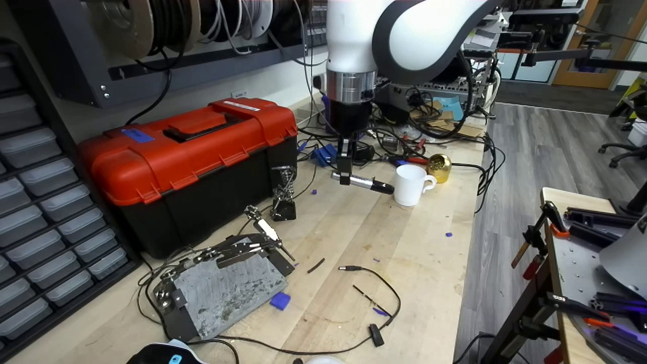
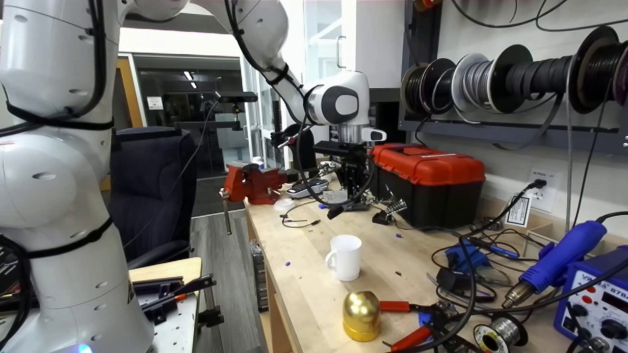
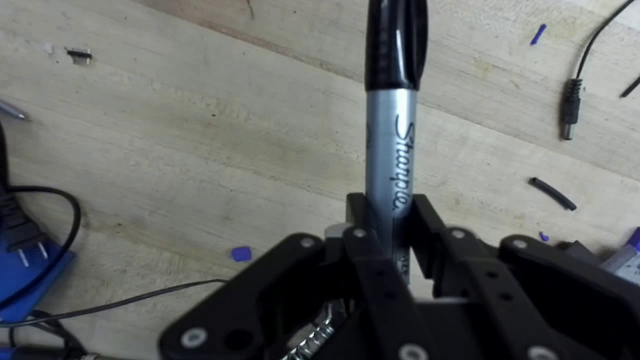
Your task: Pick the marker and put it in the cup
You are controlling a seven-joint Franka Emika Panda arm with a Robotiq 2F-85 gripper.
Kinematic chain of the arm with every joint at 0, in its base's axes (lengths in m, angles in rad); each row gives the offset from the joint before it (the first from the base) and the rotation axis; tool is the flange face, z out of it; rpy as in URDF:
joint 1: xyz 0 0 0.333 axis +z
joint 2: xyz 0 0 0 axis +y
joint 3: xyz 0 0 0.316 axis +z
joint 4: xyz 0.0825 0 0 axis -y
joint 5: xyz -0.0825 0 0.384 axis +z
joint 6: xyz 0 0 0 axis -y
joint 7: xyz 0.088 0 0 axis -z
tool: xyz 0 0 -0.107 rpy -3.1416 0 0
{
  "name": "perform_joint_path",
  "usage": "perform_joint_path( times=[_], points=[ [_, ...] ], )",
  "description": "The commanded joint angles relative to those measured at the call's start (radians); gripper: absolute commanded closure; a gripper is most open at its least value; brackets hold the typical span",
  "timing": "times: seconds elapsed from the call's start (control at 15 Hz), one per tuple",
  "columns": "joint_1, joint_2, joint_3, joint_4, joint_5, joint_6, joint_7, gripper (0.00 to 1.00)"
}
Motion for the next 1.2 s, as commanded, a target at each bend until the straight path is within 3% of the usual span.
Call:
perform_joint_path(
  times=[0.0,0.47,1.13],
  points=[
    [-0.023,-0.122,-0.009,-0.143,0.013,0.125,0.043,0.96],
    [-0.072,-0.230,-0.032,-0.316,0.067,0.321,0.050,0.96],
    [-0.117,-0.412,-0.071,-0.527,0.179,0.465,0.046,0.96]
  ],
)
